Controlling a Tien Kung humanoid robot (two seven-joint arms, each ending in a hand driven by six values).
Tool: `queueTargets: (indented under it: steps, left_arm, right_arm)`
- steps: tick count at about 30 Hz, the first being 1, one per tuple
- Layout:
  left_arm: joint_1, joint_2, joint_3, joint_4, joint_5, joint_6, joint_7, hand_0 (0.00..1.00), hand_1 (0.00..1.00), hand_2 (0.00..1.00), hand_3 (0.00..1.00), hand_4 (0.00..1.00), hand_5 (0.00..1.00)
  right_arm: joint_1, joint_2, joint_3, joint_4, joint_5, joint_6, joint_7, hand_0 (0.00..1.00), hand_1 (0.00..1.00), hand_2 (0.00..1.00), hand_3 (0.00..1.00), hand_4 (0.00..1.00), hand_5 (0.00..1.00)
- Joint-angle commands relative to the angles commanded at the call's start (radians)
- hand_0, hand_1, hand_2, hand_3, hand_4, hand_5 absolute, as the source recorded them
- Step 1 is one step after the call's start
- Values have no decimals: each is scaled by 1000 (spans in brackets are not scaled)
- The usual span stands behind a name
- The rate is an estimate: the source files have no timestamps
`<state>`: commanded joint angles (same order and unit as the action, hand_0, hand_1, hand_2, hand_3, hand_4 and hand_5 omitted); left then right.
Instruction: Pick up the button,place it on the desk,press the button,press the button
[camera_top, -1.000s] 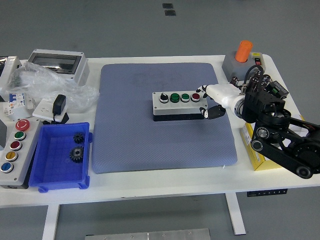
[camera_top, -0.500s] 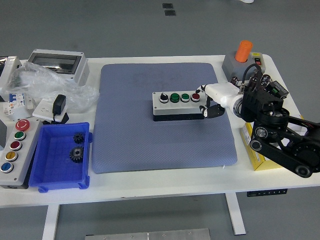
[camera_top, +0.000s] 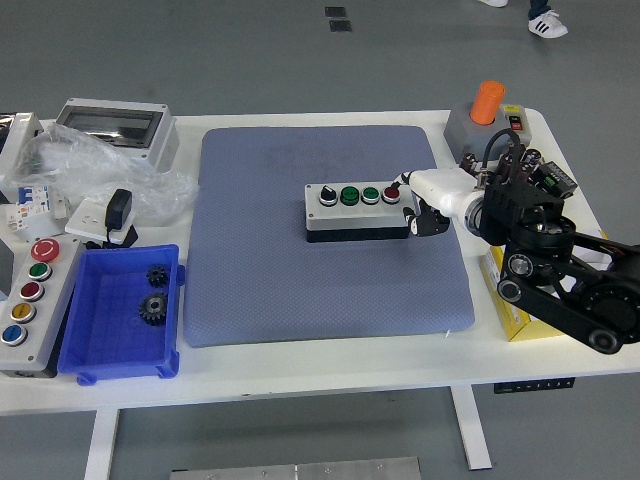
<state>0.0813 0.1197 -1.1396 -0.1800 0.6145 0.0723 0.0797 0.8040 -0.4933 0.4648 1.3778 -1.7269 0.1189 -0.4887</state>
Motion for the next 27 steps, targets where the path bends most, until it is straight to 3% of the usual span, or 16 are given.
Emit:
queueTargets:
  steps: [15,23,27]
  left_arm:
    - [-3,0,4,0,-2,-1,-5,634,632,552,612,635,282]
    - [-1,-1,2,0,-1,-1,-5,634,632,553,613,636,285]
    - [0,-2,1,0,0,-1,-5,634,632,553,613,636,285]
  right_arm:
    - [-2,7,-24,-18,23,-5,4,744,444,269,862,132,76]
    - [-34,-34,104,48,29,-63,58,739,441,274,830,147,87]
    - [-101,-39,197,75,5,-107,90,739,441,274,830,147,87]
